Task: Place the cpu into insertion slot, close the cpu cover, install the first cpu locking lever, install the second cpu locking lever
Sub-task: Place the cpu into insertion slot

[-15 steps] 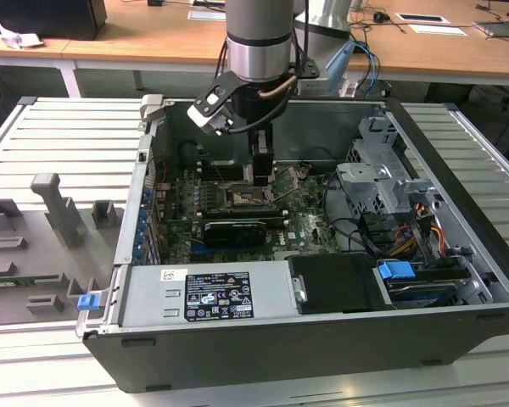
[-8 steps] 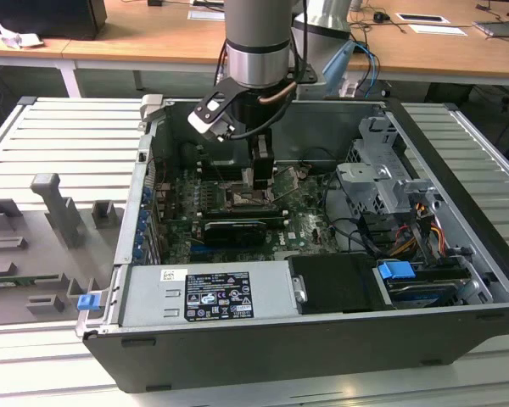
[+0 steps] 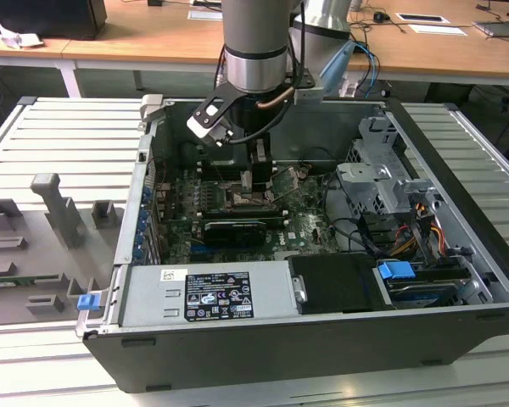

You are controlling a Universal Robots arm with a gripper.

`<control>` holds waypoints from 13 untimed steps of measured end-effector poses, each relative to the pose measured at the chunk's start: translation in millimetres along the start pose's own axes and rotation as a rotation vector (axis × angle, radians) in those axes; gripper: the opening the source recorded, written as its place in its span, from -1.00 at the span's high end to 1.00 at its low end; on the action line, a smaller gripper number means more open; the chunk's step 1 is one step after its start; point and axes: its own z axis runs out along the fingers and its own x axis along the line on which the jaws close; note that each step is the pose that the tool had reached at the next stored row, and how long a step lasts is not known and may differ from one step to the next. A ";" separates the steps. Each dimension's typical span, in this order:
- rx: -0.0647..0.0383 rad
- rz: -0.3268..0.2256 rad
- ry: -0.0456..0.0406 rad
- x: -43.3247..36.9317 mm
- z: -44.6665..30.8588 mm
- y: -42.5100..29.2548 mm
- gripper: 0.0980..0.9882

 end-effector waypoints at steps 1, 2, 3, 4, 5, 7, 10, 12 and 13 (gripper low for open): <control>0.000 0.000 0.0001 0.1 0.8 -0.5 0.03; 0.000 0.000 0.0000 1.0 3.2 -1.4 0.03; 0.000 0.000 0.0000 4.0 7.1 -2.0 0.03; 0.000 0.000 0.0000 7.1 9.8 -2.4 0.03; 0.000 0.000 -0.0001 8.9 11.5 -2.8 0.03; 0.000 0.003 0.0000 13.0 16.9 -4.3 0.03; 0.001 0.011 -0.0010 15.4 24.0 -8.5 0.03; 0.002 0.012 -0.0012 19.9 30.8 -10.8 0.03; 0.003 0.012 -0.0013 21.0 32.4 -11.2 0.03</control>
